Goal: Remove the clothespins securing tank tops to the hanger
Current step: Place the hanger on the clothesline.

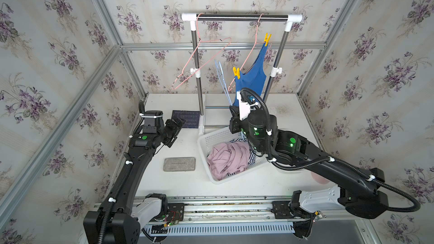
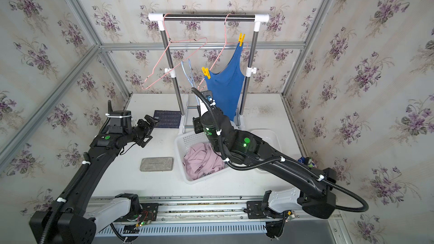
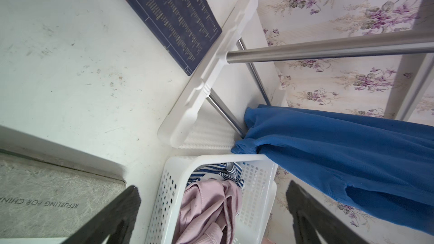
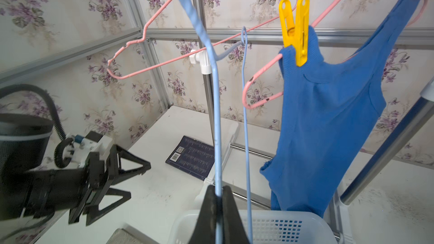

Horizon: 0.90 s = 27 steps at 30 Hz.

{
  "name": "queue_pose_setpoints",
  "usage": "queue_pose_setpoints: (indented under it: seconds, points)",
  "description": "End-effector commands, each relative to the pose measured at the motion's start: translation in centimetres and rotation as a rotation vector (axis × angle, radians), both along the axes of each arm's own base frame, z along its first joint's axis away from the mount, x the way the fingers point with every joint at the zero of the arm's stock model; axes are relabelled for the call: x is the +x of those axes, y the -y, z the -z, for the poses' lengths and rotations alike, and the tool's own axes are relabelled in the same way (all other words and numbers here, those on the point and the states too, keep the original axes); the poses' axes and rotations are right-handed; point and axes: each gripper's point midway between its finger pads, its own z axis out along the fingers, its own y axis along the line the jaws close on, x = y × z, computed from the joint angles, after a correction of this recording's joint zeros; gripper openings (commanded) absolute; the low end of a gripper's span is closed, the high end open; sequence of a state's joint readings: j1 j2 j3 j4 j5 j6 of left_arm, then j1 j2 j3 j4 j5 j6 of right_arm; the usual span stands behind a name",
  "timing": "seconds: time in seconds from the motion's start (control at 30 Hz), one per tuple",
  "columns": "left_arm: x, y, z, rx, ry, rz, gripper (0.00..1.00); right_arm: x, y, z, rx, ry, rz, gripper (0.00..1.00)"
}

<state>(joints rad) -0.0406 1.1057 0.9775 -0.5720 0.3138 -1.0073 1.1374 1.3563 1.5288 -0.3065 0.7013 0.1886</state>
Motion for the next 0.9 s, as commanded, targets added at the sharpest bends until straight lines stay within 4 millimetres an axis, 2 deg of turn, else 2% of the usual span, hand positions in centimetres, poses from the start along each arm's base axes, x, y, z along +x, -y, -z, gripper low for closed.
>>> queue_pose_setpoints:
  seconds: [0.0, 0.07, 0.2, 0.33, 0.57, 0.67, 0.87]
  points:
    - [0.3, 0.1, 1.0, 0.001, 0.002, 0.014, 0.99, 2.3, 0.3, -2.7, 0.016, 0.081, 0.169, 0.00]
    - [0.3, 0.5, 1.9, -0.021, -0.005, 0.021, 0.99, 3.0, -1.0, -3.3, 0.008, 0.091, 0.170, 0.00]
    - [0.3, 1.1, 3.0, -0.046, -0.012, 0.044, 0.99, 4.4, -2.3, -4.8, -0.002, 0.115, 0.233, 0.00]
    - [0.3, 1.2, 2.9, -0.035, 0.006, 0.056, 0.99, 5.5, -1.8, -6.5, -0.022, 0.144, 0.313, 0.00]
    - [0.7, 1.3, 2.5, -0.026, 0.022, 0.077, 0.99, 7.8, -0.7, -8.4, -0.004, 0.145, 0.333, 0.00]
    - [0.6, 1.5, 2.7, -0.032, 0.020, 0.084, 0.99, 9.9, -0.7, -8.8, 0.007, 0.139, 0.295, 0.00]
    - [0.8, 1.9, 2.1, -0.013, 0.056, 0.109, 0.99, 14.7, 0.2, -10.5, -0.006, 0.157, 0.328, 0.00]
